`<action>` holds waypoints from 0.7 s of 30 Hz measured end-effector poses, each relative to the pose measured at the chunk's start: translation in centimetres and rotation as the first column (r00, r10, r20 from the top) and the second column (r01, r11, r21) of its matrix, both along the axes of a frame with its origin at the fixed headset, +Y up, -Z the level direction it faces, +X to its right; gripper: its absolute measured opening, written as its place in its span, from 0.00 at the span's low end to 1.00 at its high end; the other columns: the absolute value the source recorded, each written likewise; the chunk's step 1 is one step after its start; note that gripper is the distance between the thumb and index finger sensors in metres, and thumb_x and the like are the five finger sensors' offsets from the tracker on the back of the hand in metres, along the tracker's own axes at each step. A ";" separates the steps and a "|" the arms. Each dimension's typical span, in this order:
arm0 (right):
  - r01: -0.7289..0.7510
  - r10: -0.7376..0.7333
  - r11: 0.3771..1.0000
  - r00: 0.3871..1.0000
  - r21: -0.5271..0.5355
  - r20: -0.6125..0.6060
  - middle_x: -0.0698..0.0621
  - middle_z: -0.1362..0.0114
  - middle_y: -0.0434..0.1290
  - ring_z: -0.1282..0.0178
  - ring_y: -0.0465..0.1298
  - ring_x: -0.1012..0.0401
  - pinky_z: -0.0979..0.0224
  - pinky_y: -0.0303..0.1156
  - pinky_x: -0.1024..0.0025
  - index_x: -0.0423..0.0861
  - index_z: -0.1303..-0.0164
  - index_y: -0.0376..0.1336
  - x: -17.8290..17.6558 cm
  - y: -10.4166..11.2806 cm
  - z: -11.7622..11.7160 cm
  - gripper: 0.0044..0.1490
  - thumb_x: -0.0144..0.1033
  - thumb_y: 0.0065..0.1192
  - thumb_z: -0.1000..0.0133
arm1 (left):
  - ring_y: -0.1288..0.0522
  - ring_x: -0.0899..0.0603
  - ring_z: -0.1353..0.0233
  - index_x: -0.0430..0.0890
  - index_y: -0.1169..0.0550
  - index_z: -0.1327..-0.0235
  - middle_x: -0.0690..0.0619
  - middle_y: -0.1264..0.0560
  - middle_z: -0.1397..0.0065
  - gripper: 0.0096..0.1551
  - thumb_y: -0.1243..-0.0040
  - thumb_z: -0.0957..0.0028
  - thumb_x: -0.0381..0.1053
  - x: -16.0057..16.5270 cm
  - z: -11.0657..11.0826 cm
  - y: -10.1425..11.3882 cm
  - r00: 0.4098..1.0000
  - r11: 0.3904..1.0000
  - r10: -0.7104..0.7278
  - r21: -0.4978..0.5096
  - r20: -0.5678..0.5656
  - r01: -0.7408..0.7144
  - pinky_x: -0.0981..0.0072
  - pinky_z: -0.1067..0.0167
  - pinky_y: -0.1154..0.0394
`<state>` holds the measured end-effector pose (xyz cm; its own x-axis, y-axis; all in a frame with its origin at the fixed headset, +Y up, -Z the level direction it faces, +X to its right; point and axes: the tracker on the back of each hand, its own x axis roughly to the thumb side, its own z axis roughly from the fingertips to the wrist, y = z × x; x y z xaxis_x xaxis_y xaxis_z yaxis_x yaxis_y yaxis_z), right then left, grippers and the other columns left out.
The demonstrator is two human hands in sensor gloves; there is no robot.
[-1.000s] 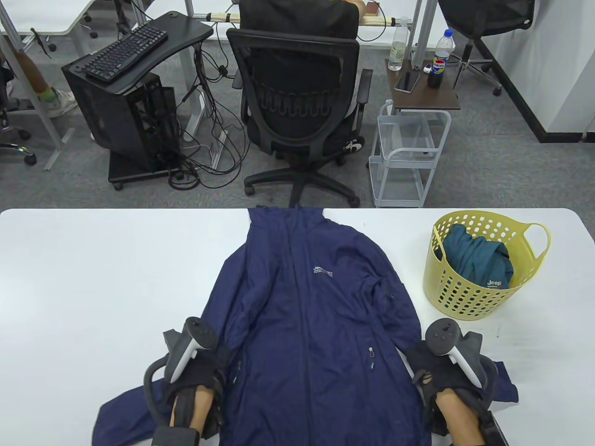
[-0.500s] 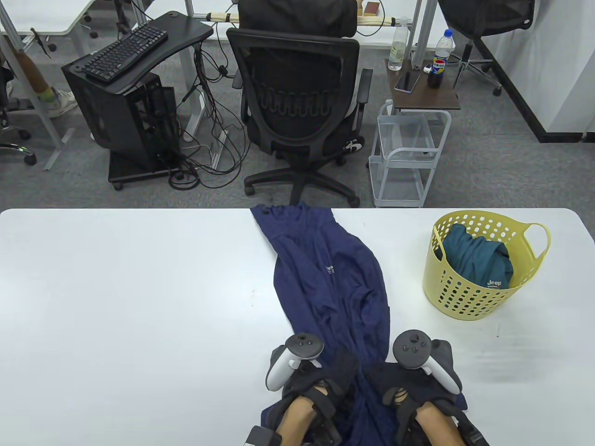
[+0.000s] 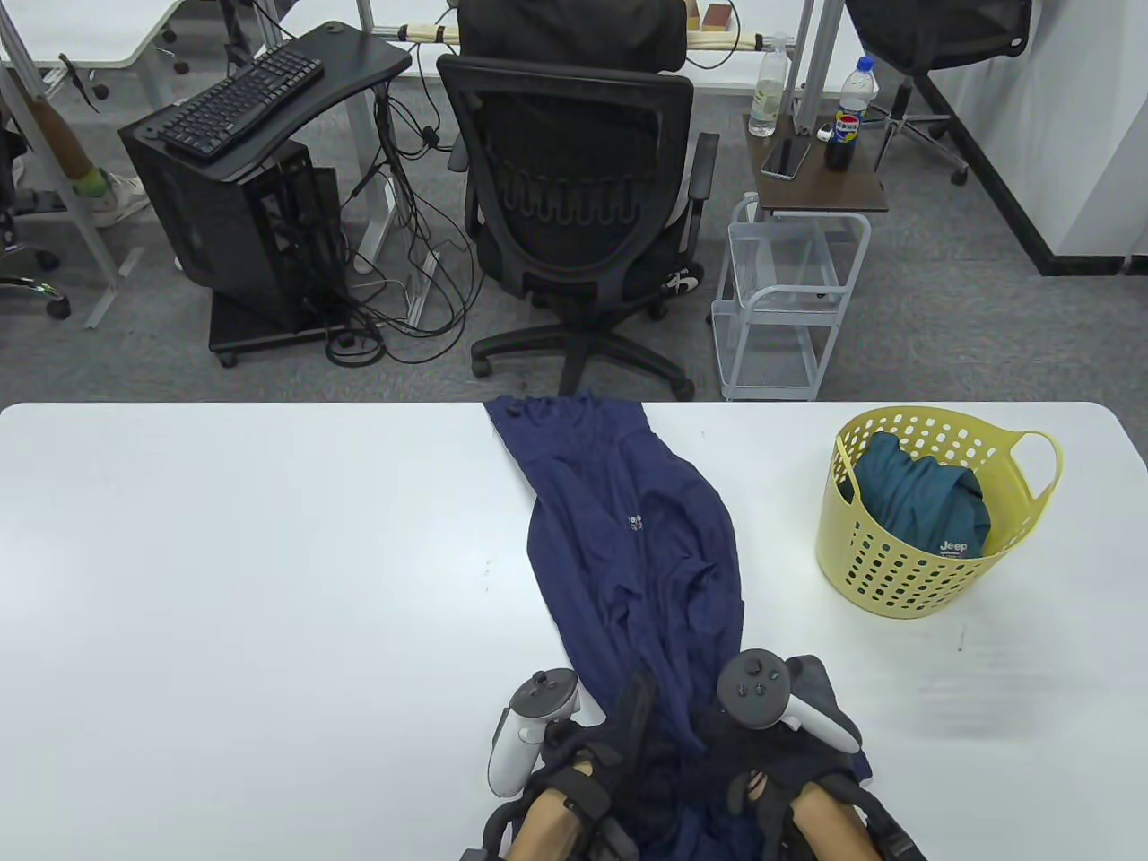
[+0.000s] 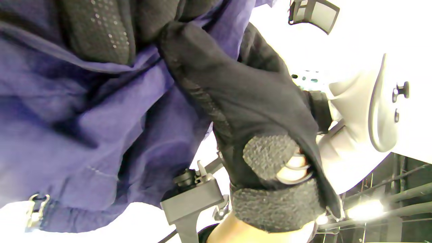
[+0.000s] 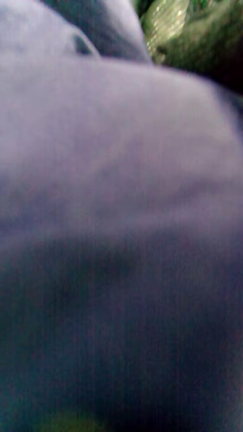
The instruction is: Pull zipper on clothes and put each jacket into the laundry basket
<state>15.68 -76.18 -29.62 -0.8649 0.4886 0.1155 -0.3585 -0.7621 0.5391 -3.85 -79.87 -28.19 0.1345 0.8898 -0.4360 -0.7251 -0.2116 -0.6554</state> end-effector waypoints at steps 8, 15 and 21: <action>0.170 -0.180 0.978 0.980 0.121 0.082 0.48 0.33 0.80 0.49 0.87 0.57 0.46 0.83 0.63 0.42 0.27 0.63 1.2 -0.2 -0.7 0.46 0.44 0.82 0.54 | 0.37 0.25 0.27 0.62 0.63 0.27 0.37 0.42 0.21 0.48 0.76 0.62 0.77 -0.5 0.2 1.3 0.998 0.998 0.022 0.067 -0.052 -0.018 0.33 0.40 0.29; 0.537 -0.585 0.808 0.783 0.243 0.212 0.55 0.34 0.82 0.50 0.87 0.57 0.46 0.83 0.63 0.52 0.29 0.67 4.3 0.6 -1.6 0.36 0.42 0.77 0.48 | 0.40 0.36 0.20 0.67 0.62 0.26 0.52 0.42 0.15 0.46 0.74 0.60 0.77 -0.7 0.3 4.5 0.996 0.955 0.090 0.283 -0.013 -0.083 0.38 0.33 0.35; 0.756 -0.831 0.556 0.504 0.345 0.234 0.55 0.32 0.81 0.45 0.86 0.55 0.42 0.81 0.59 0.52 0.27 0.65 6.9 1.2 -2.0 0.35 0.38 0.75 0.46 | 0.41 0.37 0.19 0.70 0.61 0.25 0.54 0.44 0.13 0.46 0.73 0.59 0.78 -0.6 0.6 4.7 0.992 0.945 0.127 0.301 0.017 -0.126 0.37 0.31 0.36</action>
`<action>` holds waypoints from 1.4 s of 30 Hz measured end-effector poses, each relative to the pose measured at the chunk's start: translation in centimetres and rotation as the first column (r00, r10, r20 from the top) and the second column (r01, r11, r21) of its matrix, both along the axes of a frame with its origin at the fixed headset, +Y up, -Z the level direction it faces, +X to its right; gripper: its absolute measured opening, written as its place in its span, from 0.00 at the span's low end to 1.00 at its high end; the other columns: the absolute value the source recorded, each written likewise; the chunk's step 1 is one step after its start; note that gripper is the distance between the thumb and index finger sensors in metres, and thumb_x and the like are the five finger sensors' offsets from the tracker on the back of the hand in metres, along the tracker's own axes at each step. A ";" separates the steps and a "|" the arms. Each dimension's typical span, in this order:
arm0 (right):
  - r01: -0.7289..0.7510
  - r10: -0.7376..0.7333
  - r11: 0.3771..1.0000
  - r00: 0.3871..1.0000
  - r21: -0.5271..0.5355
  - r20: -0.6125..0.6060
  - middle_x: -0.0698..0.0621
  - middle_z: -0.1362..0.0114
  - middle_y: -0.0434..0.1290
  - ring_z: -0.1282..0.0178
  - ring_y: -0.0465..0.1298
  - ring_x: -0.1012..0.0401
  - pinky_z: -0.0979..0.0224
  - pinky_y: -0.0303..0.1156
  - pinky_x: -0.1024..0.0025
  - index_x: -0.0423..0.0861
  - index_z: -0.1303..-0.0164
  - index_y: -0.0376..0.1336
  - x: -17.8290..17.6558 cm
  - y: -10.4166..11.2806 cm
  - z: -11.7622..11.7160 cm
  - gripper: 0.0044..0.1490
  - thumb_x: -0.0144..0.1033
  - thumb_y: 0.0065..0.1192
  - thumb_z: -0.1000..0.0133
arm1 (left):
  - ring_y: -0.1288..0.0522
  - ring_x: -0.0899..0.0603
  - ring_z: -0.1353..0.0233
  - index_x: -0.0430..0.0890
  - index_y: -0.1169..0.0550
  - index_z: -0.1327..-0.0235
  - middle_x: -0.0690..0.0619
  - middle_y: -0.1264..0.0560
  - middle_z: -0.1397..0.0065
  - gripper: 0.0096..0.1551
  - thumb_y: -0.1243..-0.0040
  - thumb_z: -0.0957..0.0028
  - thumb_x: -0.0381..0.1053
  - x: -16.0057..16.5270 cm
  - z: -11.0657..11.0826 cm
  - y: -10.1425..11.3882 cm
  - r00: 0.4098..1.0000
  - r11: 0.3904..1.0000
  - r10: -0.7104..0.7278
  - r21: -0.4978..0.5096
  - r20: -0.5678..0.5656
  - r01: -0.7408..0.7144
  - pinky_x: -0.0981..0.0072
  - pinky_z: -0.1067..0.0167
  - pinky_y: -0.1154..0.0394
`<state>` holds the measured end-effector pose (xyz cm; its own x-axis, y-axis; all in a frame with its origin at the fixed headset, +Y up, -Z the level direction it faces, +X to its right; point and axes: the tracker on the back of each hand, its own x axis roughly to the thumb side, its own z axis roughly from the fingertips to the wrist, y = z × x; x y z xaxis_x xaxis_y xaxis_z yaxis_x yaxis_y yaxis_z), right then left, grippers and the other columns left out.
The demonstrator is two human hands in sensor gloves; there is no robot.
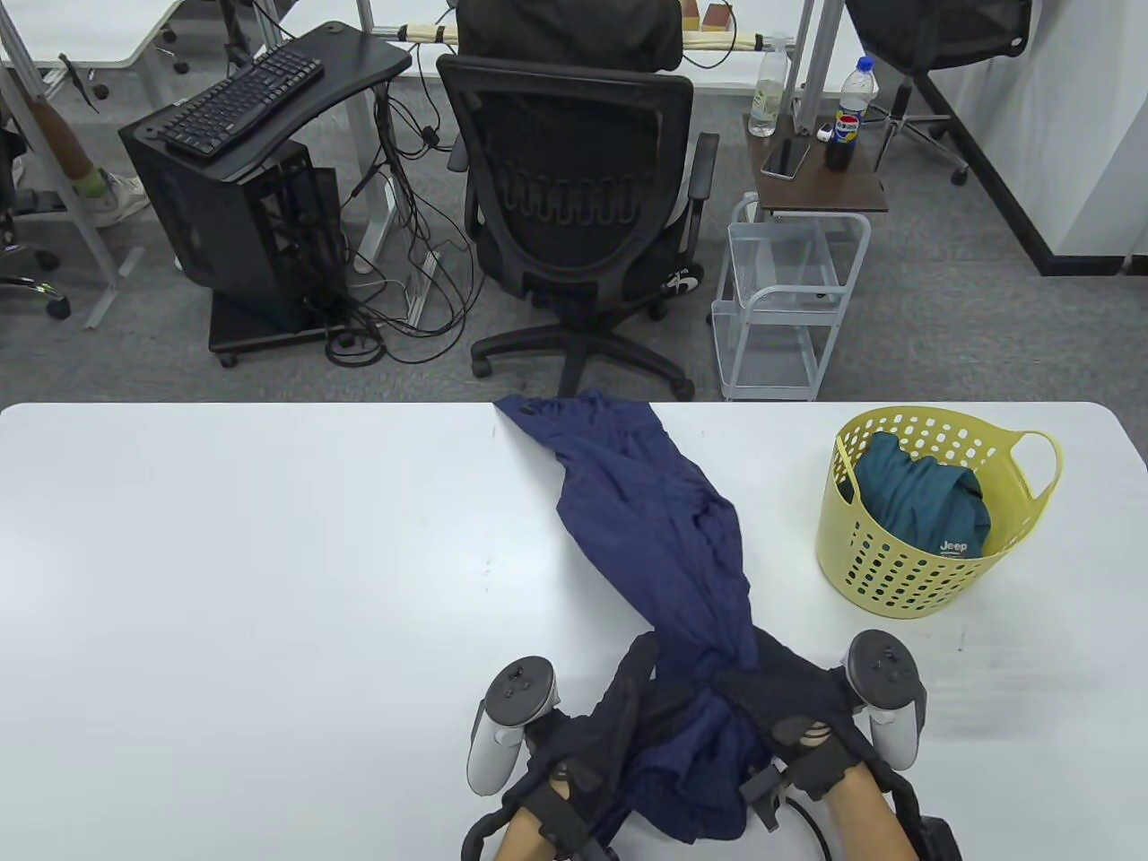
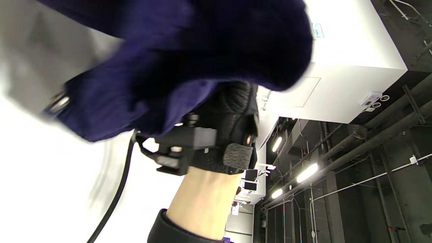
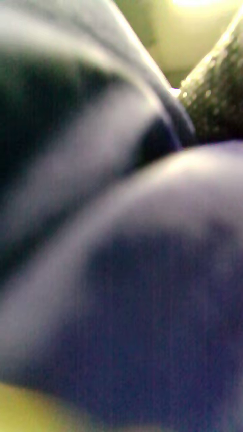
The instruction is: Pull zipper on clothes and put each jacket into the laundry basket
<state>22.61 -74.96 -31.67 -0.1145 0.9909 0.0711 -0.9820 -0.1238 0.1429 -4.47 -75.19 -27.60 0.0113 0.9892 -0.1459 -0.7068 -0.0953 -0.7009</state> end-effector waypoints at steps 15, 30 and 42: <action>0.172 -0.169 0.953 0.985 0.250 -0.035 0.53 0.27 0.77 0.37 0.81 0.50 0.34 0.73 0.50 0.53 0.27 0.64 3.1 4.2 1.2 0.33 0.32 0.72 0.43 | 0.43 0.30 0.20 0.64 0.54 0.23 0.53 0.40 0.15 0.48 0.56 0.54 0.76 -1.6 0.5 3.2 0.830 0.851 -0.448 0.127 -0.334 0.510 0.26 0.33 0.46; -0.209 0.325 0.921 0.878 0.328 -0.353 0.48 0.19 0.62 0.22 0.59 0.45 0.23 0.55 0.36 0.50 0.25 0.67 -3.7 5.5 3.6 0.33 0.32 0.67 0.44 | 0.16 0.47 0.39 0.68 0.30 0.36 0.64 0.21 0.33 0.48 0.23 0.75 0.70 2.0 2.6 8.6 0.500 0.061 -0.228 0.501 -0.835 0.864 0.47 0.41 0.22; -0.358 0.433 0.887 0.865 0.292 -0.253 0.47 0.09 0.34 0.13 0.36 0.40 0.20 0.42 0.34 0.50 0.14 0.39 -2.5 4.4 2.7 0.73 0.62 0.81 0.56 | 0.15 0.46 0.42 0.69 0.24 0.45 0.63 0.20 0.36 0.33 0.21 0.66 0.54 -0.4 2.4 8.5 0.677 0.297 -0.226 0.612 -0.700 0.733 0.48 0.42 0.21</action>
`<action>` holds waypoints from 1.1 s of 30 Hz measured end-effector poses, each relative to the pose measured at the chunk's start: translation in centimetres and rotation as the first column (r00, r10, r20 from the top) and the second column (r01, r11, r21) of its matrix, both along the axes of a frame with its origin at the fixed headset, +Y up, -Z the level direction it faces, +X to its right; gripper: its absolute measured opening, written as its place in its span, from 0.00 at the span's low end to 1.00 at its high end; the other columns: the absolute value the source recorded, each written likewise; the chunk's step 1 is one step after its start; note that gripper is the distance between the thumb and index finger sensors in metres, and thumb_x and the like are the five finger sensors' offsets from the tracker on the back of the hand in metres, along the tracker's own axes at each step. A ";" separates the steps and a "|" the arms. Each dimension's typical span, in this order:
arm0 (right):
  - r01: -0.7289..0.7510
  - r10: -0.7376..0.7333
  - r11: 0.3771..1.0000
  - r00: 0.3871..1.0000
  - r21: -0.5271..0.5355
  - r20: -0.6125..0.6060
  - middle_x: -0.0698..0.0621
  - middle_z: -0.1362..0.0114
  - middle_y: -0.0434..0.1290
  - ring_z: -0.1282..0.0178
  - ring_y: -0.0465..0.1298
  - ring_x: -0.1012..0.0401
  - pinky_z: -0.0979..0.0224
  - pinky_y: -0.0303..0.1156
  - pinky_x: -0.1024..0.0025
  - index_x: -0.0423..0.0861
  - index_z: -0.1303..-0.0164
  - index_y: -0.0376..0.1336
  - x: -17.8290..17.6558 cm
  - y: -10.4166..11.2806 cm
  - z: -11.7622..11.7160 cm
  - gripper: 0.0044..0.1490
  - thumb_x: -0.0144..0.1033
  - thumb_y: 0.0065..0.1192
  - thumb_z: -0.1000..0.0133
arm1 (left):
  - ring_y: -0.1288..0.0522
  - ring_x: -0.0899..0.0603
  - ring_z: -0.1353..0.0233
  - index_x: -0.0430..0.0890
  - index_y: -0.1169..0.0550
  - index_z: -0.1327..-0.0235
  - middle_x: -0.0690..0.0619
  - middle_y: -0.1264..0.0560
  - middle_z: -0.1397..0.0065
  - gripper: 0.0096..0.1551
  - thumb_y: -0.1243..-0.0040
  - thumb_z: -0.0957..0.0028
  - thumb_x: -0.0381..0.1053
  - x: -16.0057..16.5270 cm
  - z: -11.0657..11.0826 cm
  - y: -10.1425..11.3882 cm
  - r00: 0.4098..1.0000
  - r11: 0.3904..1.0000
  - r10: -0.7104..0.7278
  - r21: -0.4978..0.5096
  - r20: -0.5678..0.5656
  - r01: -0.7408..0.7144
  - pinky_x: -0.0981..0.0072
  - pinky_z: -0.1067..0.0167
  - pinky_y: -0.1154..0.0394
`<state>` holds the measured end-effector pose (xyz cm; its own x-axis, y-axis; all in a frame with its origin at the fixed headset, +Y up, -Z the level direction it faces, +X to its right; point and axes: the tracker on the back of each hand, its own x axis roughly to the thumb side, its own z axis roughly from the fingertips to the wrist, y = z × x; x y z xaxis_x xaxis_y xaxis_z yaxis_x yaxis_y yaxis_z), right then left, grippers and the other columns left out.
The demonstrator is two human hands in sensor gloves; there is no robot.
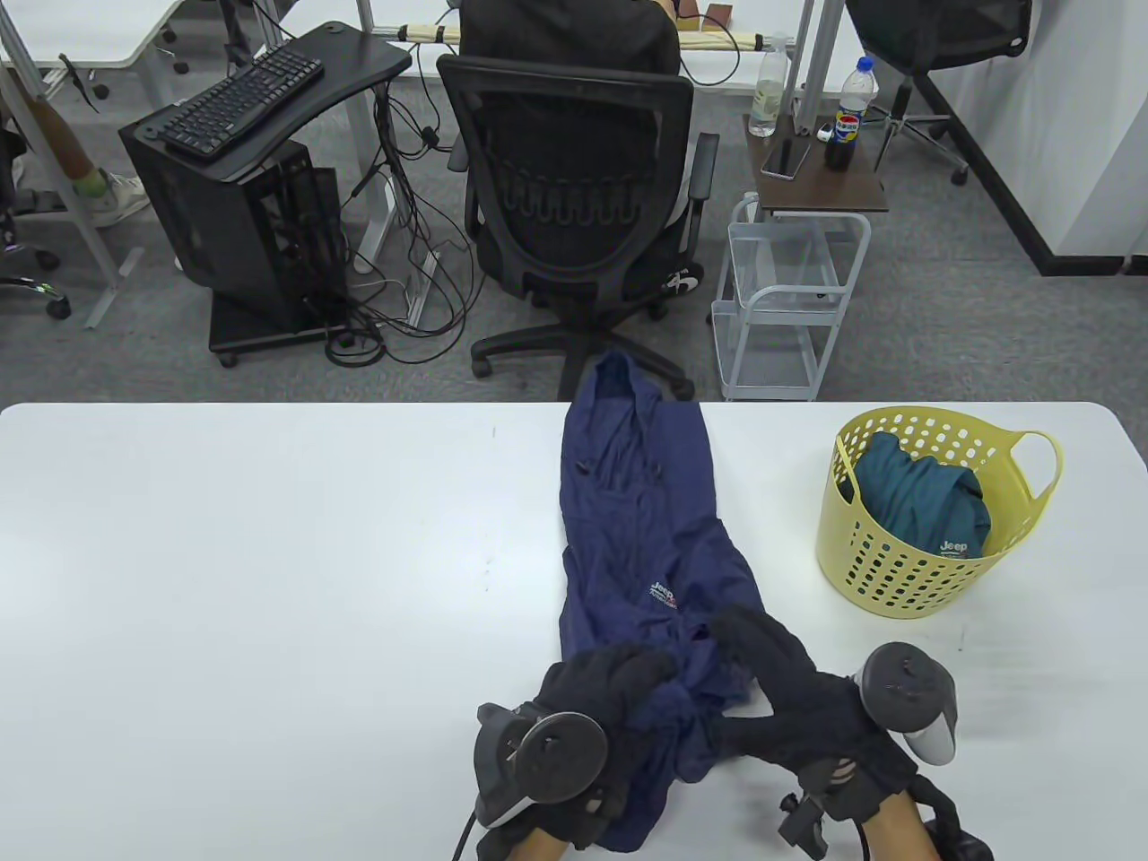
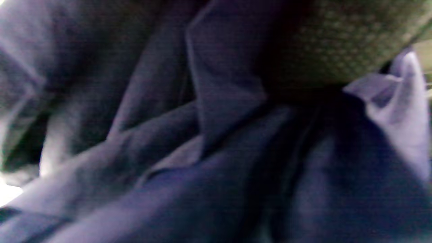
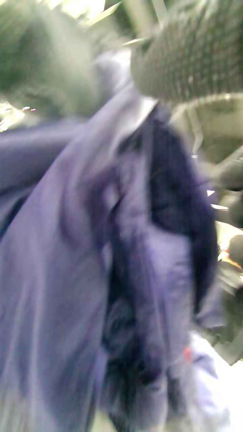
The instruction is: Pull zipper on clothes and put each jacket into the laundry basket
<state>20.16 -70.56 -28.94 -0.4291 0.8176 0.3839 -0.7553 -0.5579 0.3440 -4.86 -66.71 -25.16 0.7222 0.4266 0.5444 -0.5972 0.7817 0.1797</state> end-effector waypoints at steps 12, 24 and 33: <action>0.264 -0.263 0.964 0.964 0.025 -0.035 0.57 0.34 0.81 0.39 0.84 0.55 0.29 0.72 0.46 0.55 0.29 0.65 -3.3 -0.9 0.4 0.43 0.53 0.85 0.54 | 0.21 0.53 0.31 0.72 0.42 0.31 0.59 0.38 0.19 0.53 0.21 0.65 0.56 0.2 2.1 1.7 0.954 0.968 0.247 0.002 0.172 -0.251 0.61 0.34 0.23; 0.721 -0.742 0.667 0.665 -0.186 -0.087 0.60 0.25 0.74 0.30 0.77 0.53 0.24 0.65 0.42 0.64 0.26 0.60 0.2 -0.4 -0.2 0.40 0.45 0.80 0.46 | 0.70 0.33 0.18 0.64 0.71 0.33 0.50 0.66 0.14 0.79 0.36 0.82 0.81 0.3 -2.3 -5.3 0.871 0.769 0.307 -0.640 0.384 0.011 0.26 0.30 0.63; 0.683 -0.735 0.677 0.648 -0.275 -0.199 0.62 0.18 0.65 0.21 0.68 0.52 0.20 0.58 0.43 0.69 0.25 0.56 -0.8 -0.1 0.2 0.39 0.42 0.75 0.42 | 0.20 0.46 0.29 0.62 0.49 0.26 0.65 0.27 0.32 0.65 0.25 0.71 0.71 3.4 -1.6 -6.1 0.963 0.861 0.246 -0.482 0.114 -0.163 0.39 0.32 0.28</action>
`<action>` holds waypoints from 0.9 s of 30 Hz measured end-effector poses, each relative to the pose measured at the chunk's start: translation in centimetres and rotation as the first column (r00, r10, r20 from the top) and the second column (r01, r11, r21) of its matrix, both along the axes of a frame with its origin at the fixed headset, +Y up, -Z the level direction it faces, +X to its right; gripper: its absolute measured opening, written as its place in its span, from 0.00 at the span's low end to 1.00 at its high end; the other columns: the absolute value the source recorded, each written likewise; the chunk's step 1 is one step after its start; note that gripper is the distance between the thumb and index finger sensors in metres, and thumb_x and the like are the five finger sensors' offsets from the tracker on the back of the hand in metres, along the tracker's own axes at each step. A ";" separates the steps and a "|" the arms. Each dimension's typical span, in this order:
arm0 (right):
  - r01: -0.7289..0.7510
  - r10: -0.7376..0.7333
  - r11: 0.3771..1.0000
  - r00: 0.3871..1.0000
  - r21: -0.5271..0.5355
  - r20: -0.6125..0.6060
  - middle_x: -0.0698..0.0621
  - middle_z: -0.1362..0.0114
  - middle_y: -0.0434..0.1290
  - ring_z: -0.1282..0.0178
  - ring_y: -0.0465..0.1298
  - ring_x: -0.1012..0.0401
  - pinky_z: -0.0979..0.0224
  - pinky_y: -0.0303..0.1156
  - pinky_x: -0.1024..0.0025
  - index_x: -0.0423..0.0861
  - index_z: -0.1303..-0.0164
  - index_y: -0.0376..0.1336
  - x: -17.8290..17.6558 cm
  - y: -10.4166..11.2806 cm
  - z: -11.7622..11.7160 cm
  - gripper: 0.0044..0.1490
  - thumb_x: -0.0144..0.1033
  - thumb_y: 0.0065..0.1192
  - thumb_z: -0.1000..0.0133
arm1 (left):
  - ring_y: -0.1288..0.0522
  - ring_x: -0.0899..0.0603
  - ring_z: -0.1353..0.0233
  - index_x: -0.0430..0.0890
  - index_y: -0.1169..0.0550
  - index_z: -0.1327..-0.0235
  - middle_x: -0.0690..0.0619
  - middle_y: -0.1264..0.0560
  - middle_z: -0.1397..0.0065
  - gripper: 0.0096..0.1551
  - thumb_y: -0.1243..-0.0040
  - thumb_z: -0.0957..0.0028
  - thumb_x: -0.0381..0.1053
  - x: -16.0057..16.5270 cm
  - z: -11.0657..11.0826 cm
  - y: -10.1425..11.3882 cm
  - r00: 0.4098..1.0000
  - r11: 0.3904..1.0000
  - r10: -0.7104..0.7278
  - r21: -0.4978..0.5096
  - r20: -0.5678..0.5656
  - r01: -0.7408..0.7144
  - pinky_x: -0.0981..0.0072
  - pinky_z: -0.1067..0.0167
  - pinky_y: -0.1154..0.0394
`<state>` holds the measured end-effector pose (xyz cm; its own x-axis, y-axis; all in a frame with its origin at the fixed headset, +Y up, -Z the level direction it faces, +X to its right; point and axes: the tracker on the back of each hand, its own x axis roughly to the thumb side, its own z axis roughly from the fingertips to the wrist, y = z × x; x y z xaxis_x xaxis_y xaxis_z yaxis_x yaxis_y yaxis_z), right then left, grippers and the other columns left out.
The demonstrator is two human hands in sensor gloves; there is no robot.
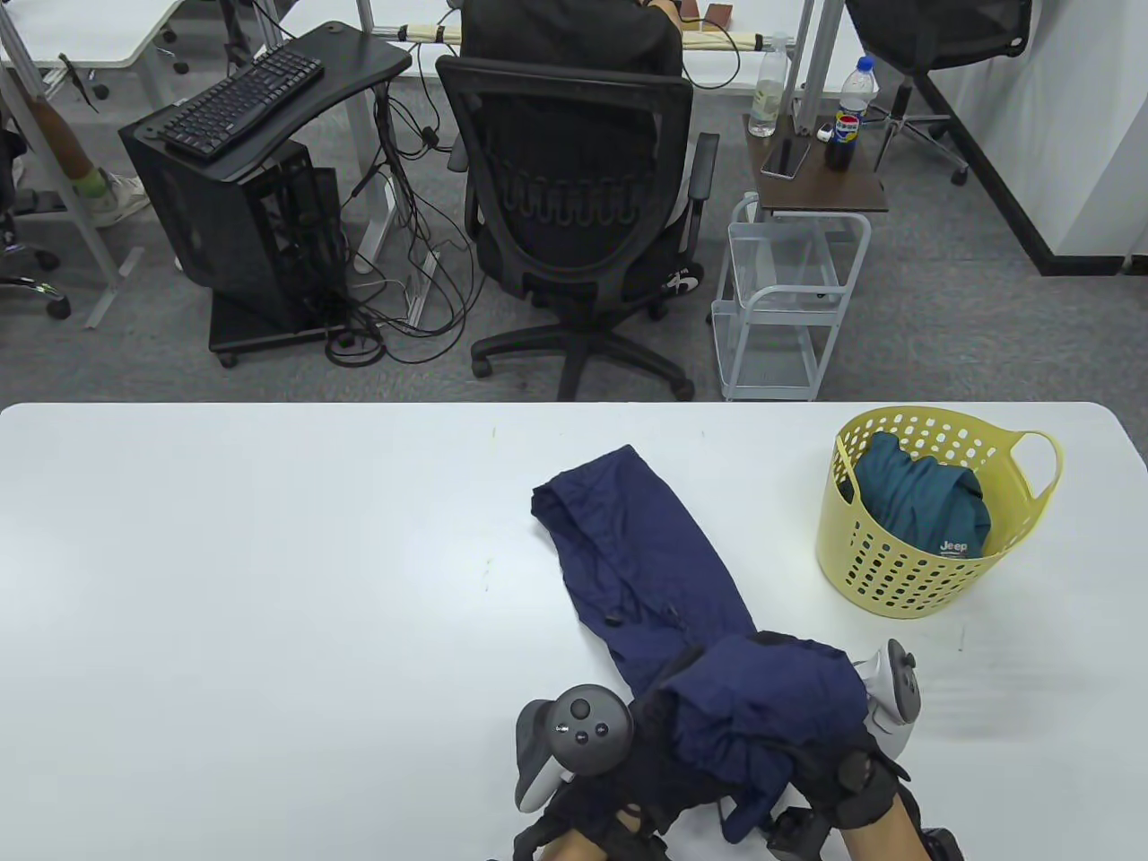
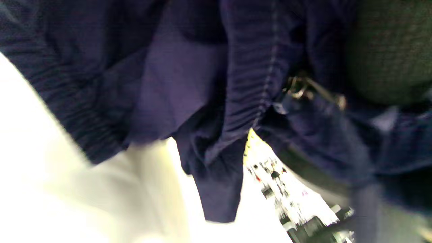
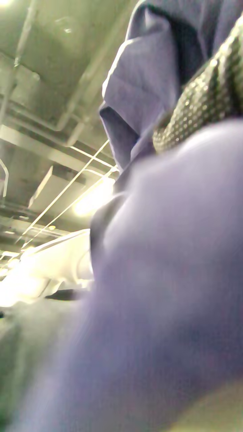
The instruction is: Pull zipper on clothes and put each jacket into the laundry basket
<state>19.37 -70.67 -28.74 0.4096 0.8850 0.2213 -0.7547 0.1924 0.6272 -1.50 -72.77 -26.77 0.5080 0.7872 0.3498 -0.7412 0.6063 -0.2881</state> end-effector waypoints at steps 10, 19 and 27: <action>-0.211 0.219 0.973 0.971 0.089 -0.095 0.53 0.09 0.51 0.13 0.47 0.41 0.18 0.49 0.36 0.69 0.18 0.51 1.1 1.1 0.1 0.49 0.33 0.74 0.44 | 0.12 0.47 0.55 0.76 0.29 0.41 0.59 0.25 0.37 0.36 0.24 0.61 0.56 -4.8 -0.1 2.5 0.979 0.978 0.168 0.147 -0.116 -0.151 0.53 0.56 0.12; -0.248 0.252 0.967 0.965 -0.062 0.071 0.48 0.10 0.55 0.15 0.56 0.40 0.21 0.56 0.37 0.58 0.16 0.54 2.4 -0.3 -0.7 0.44 0.57 0.68 0.41 | 0.17 0.42 0.44 0.77 0.23 0.48 0.59 0.32 0.28 0.31 0.27 0.58 0.47 -6.3 1.7 5.2 0.989 0.882 -0.053 0.459 -0.137 0.110 0.49 0.51 0.16; -0.649 0.658 0.753 0.736 0.111 -0.158 0.44 0.11 0.23 0.16 0.29 0.32 0.21 0.38 0.29 0.54 0.19 0.22 -2.6 -2.4 0.5 0.84 0.68 0.80 0.55 | 0.16 0.46 0.43 0.74 0.27 0.41 0.62 0.29 0.29 0.39 0.20 0.65 0.49 -2.2 5.1 6.1 0.951 0.664 -0.191 0.682 -0.243 0.307 0.56 0.46 0.17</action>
<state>16.73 -73.11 -28.27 -0.2306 0.9402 0.2505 -0.5601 -0.3388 0.7559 -3.68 -66.72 -21.66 0.7362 0.1730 0.6543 -0.5276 0.7522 0.3948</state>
